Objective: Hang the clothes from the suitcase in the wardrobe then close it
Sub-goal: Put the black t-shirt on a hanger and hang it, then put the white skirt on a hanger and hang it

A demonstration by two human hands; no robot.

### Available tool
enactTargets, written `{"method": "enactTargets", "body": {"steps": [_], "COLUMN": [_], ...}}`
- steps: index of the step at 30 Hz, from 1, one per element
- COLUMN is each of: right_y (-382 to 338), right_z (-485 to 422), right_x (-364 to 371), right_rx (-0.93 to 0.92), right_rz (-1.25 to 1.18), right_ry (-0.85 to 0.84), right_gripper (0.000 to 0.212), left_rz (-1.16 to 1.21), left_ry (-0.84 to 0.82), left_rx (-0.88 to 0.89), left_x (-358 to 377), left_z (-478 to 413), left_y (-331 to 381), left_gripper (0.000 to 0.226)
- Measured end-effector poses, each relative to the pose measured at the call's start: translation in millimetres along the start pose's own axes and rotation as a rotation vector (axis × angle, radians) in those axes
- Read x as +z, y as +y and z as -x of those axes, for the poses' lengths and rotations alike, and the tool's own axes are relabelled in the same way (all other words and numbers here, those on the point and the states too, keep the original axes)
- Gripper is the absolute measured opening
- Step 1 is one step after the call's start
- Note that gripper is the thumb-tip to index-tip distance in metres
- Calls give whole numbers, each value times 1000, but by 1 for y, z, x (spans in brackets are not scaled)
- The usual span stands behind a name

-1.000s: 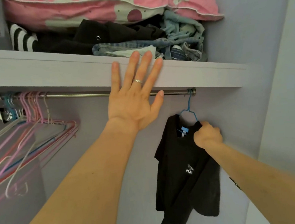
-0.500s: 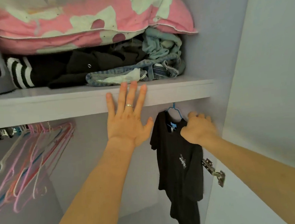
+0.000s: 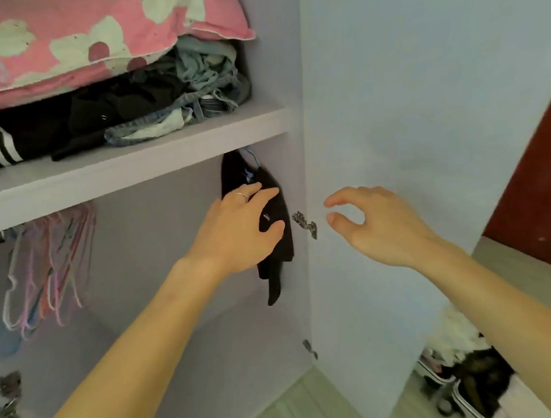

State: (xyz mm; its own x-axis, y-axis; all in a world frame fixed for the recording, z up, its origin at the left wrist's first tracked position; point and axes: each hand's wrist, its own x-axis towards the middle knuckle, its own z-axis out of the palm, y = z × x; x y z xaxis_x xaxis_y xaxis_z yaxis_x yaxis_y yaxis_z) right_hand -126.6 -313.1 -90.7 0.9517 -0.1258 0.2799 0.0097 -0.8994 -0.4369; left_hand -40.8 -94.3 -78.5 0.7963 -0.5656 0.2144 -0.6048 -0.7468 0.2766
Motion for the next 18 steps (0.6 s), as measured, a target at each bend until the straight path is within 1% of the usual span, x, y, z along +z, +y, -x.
{"method": "enactTargets", "body": {"steps": [3,5,7,9,12,14,18], "right_y": [34,65,94,126,179,214,282], "right_z": [67,110,147,182,229,257,301], "right_x": [18,34,48,58,66,68,50], "right_rx": [98,202,300,412,579,670,827], "right_rz": [-90,-110,-119,-134,-133,-146,-129], "right_ry": [33,20,-25,-73,-171,-241,-300], "right_gripper": [27,26,27,28,28,29,39], "left_rz": [73,104,161,180,198,214,211], "left_ry": [-89,-191,-330,-462,-613,-718,-907], "left_rx": [63,113,151,204,256,258,261], "left_x": [47,86,123,164,221,250,305], "left_z": [19,22,24,25,26,24,6], "left_y": [31,56,83,116,166,197,263], "left_gripper": [55,46,37,33,31,29,31]}}
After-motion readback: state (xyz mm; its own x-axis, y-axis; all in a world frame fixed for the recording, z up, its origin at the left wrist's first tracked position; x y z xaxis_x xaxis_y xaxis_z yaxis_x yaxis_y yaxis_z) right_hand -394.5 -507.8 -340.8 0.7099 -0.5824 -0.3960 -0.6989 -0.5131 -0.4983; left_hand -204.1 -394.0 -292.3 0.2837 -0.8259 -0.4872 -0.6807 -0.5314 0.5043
